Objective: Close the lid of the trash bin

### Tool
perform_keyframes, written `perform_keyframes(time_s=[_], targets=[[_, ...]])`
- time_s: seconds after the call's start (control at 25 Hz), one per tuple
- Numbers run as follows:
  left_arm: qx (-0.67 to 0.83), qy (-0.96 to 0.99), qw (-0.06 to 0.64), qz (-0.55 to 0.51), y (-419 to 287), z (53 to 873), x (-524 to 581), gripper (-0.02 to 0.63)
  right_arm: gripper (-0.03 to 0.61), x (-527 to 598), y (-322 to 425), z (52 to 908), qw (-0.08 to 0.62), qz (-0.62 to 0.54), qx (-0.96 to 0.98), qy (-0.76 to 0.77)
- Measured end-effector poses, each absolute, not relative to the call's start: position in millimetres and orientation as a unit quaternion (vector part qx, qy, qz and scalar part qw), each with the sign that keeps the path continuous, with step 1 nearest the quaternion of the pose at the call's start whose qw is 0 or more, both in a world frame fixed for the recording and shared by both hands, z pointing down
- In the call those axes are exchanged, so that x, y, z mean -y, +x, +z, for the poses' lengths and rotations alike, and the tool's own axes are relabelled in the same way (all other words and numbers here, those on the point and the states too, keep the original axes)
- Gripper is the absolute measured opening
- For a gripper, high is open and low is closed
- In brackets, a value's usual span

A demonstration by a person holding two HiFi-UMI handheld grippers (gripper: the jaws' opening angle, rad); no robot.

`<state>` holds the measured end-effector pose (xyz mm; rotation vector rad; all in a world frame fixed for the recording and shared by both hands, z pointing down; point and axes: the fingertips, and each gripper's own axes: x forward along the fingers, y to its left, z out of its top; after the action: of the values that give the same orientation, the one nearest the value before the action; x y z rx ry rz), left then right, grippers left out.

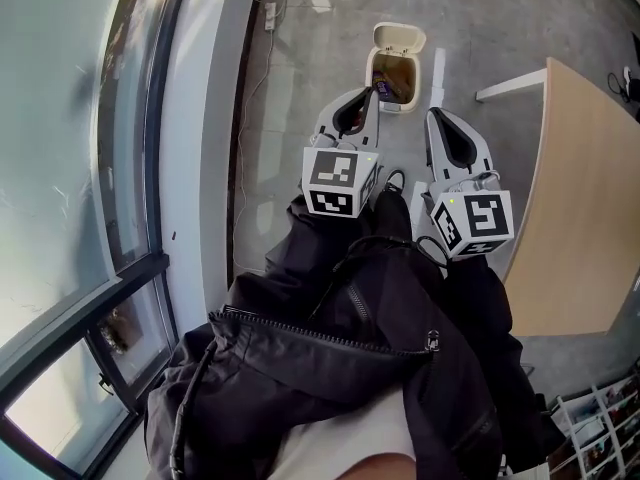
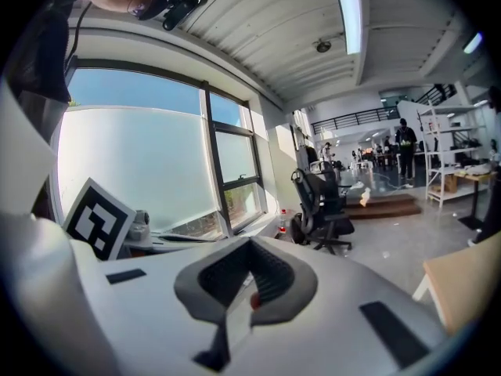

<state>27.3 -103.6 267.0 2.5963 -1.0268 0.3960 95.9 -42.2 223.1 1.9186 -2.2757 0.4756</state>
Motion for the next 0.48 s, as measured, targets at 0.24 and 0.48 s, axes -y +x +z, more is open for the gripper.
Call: perform_keyframes(time_s=[0.24,0.48], targets=[[0.379,0.884,0.197,0.189,36.1,342.3,112.7,-0.005,0.003,56.3,108.6,298.5,0.097,0.214,0.762,0.603],[0.387,0.862,0.231,0.230,20.0,419.4,116.5,-0.005,0.003,66.4,109.0,375.5,0.139,0.252,0.762,0.581]])
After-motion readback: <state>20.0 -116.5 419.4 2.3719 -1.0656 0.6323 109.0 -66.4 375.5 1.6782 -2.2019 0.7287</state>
